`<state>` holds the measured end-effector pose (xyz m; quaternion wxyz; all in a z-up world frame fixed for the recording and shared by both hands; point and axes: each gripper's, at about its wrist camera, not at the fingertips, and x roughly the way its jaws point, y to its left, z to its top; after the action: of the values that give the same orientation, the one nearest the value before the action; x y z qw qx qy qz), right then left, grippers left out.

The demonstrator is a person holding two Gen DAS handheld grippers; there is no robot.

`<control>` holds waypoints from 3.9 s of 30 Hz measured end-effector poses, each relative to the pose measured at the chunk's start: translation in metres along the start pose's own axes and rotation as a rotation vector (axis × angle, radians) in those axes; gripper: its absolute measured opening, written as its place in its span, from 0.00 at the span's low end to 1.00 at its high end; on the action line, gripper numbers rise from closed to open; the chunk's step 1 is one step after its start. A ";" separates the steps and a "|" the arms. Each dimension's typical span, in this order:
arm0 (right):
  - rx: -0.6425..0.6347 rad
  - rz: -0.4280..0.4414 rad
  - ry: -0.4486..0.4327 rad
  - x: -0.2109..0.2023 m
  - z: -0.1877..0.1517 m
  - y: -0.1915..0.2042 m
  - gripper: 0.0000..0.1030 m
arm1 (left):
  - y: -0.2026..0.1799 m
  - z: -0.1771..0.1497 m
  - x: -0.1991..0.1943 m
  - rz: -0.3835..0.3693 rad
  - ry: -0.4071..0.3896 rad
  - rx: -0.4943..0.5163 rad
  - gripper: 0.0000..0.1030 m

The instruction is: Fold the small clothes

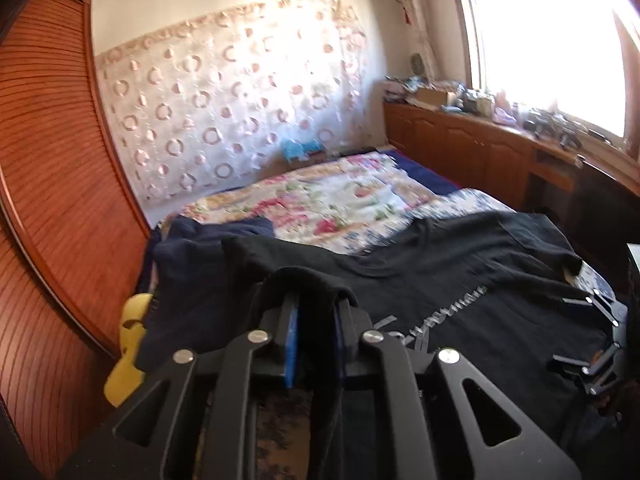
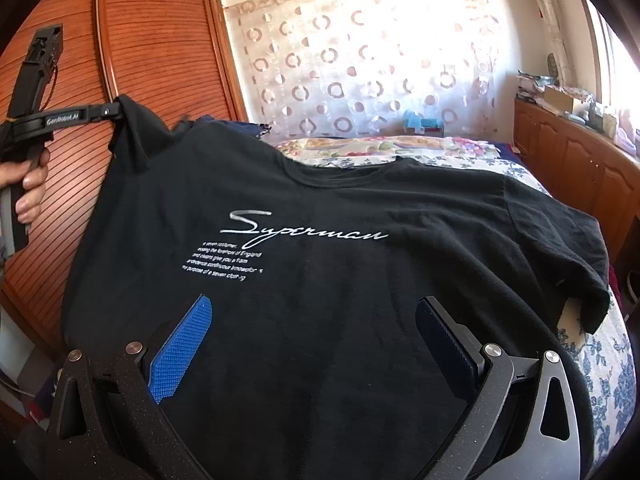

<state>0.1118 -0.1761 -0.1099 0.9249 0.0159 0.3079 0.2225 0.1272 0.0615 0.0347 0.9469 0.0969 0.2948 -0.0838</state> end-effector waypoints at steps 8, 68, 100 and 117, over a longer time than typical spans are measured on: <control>0.006 -0.005 0.010 -0.003 -0.002 -0.002 1.00 | 0.000 -0.034 -0.019 -0.042 0.021 -0.061 0.43; -0.152 0.060 0.166 0.136 0.078 0.062 0.27 | 0.031 -0.166 -0.013 0.019 0.069 -0.362 0.55; -0.083 -0.134 0.203 0.160 0.094 -0.005 0.04 | 0.003 -0.138 0.082 0.019 0.227 -0.234 0.55; -0.204 -0.019 0.282 0.187 0.079 0.033 0.08 | 0.008 -0.140 0.091 -0.006 0.238 -0.267 0.55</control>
<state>0.2770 -0.0597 -0.1454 0.8713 -0.1126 0.4107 0.2441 0.1268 0.0923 -0.1296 0.9096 -0.0216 0.4136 -0.0348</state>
